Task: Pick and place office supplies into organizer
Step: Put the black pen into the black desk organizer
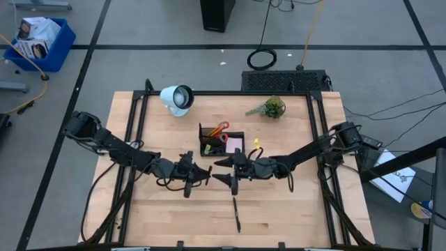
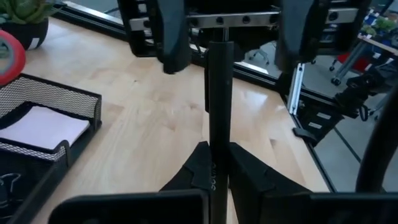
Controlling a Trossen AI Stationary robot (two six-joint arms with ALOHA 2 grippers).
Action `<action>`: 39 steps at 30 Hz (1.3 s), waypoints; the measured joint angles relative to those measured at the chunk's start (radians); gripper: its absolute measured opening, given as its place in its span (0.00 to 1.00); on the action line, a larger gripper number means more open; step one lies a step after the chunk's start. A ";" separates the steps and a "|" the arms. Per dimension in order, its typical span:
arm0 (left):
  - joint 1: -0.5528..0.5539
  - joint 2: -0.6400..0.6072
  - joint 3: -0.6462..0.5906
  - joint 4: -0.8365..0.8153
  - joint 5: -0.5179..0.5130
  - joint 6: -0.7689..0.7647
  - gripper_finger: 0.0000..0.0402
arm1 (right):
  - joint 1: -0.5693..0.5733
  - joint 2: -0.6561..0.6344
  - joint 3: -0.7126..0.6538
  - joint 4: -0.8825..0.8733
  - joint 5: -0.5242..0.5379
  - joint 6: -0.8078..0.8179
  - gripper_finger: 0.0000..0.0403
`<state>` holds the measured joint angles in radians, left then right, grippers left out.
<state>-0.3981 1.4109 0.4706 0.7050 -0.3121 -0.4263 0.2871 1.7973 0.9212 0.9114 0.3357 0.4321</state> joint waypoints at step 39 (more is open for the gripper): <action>0.023 0.000 0.000 0.035 0.025 -0.025 0.11 | -0.063 0.084 0.066 0.063 -0.158 -0.061 0.18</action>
<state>-0.3753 1.4113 0.4706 0.7397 -0.2868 -0.4517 0.2237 1.8809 0.9867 0.9745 0.1781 0.3709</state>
